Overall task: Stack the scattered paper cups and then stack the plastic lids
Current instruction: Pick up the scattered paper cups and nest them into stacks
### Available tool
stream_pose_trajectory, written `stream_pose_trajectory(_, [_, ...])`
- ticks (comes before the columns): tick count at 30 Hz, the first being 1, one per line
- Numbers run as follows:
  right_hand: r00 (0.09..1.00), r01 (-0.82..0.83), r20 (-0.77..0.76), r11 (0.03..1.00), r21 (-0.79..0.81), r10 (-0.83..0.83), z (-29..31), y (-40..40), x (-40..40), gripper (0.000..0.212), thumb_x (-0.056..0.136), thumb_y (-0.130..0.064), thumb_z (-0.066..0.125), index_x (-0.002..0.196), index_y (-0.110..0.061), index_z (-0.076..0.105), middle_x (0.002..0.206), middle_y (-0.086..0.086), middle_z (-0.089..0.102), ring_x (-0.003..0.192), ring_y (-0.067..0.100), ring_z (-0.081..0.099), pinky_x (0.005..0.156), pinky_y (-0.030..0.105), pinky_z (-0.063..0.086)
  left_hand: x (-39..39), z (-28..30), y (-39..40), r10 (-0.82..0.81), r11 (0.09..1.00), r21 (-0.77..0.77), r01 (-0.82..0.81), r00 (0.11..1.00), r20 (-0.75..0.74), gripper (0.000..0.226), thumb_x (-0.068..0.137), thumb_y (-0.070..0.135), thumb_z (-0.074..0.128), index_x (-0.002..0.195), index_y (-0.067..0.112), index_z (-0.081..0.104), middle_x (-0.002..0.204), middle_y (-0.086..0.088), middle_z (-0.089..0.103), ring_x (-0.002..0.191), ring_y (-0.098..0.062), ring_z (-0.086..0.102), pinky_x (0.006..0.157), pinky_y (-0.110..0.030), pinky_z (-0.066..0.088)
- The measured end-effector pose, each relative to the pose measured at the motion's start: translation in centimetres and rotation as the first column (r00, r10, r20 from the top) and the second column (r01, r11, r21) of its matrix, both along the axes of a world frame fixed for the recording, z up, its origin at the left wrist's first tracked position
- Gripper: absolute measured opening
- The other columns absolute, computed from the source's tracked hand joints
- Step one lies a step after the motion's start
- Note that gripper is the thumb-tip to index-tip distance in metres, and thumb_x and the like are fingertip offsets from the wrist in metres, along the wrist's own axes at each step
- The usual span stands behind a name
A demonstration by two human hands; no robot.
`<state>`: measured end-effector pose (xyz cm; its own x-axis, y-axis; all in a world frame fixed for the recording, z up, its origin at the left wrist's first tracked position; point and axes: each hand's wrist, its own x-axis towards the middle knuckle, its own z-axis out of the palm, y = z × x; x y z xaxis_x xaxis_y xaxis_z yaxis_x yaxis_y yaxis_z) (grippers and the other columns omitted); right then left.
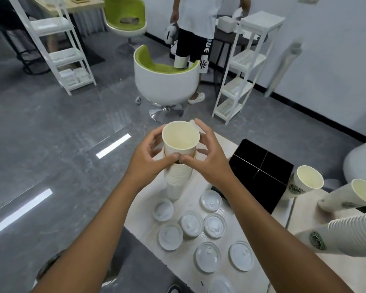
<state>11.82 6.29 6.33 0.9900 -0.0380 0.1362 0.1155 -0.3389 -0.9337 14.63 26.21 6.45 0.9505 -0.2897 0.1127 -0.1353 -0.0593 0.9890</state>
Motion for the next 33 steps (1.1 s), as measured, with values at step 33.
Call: stream_pose_trajectory(33, [0.967, 0.256, 0.02, 0.967, 0.0, -0.256, 3.1, -8.3, -19.3, 0.093, 0.083, -0.037, 0.085, 0.152, -0.06, 0.027, 0.151, -0.029, 0.043, 0.133, 0.0, 0.052, 0.102, 0.031, 0.053, -14.7, 4.5, -7.0, -0.021, 1.0, 0.024, 0.016, 0.965, 0.261, 0.066, 0.082, 0.029, 0.077, 0.142, 0.035, 0.053, 0.143, 0.024, 0.056, 0.135, -0.001, 0.052, 0.111, -0.033, 0.044])
